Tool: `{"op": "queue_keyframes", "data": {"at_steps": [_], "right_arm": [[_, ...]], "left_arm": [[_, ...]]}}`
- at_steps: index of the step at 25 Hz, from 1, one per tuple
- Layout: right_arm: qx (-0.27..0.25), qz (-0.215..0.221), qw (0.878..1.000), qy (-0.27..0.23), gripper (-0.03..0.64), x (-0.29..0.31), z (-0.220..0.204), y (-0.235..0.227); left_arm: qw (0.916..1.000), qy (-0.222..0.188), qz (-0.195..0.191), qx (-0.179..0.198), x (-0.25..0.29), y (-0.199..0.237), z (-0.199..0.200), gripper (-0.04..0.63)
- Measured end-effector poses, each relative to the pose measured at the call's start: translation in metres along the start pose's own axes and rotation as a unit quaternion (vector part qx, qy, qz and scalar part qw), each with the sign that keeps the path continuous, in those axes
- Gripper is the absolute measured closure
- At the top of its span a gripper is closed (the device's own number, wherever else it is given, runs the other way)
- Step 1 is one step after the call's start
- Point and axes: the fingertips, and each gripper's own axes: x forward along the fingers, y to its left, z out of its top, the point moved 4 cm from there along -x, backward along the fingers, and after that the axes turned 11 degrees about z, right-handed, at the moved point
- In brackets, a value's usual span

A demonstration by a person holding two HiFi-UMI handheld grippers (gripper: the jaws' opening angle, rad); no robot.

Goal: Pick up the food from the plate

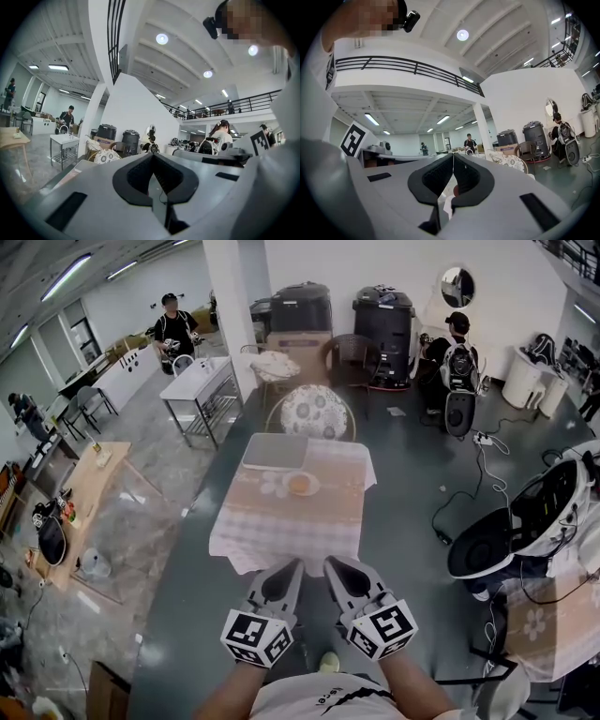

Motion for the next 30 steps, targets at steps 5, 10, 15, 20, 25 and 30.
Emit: {"op": "queue_keyframes", "data": {"at_steps": [5, 10, 15, 20, 25, 30], "right_arm": [[-0.002, -0.002, 1.000, 0.011, 0.604, 0.018, -0.008, -0.012], [-0.005, -0.002, 1.000, 0.024, 0.604, 0.051, -0.014, -0.026], [-0.005, 0.001, 0.999, 0.039, 0.604, 0.098, -0.024, -0.044], [-0.010, -0.001, 0.999, 0.046, 0.604, 0.153, -0.030, -0.062], [-0.010, -0.021, 0.998, 0.052, 0.603, 0.197, -0.036, -0.084], [-0.010, -0.043, 0.997, 0.066, 0.603, 0.224, -0.045, -0.100]], "left_arm": [[1.0000, 0.003, -0.001, -0.010, 0.019, 0.018, -0.003, 0.589], [0.9999, 0.002, 0.000, -0.015, 0.041, 0.046, -0.002, 0.589], [0.9999, 0.005, 0.003, -0.012, 0.072, 0.087, -0.001, 0.589], [1.0000, 0.004, -0.004, -0.006, 0.108, 0.135, 0.007, 0.589], [0.9996, 0.011, -0.024, 0.003, 0.144, 0.173, 0.011, 0.589], [0.9990, 0.020, -0.041, 0.001, 0.172, 0.202, 0.010, 0.589]]}}
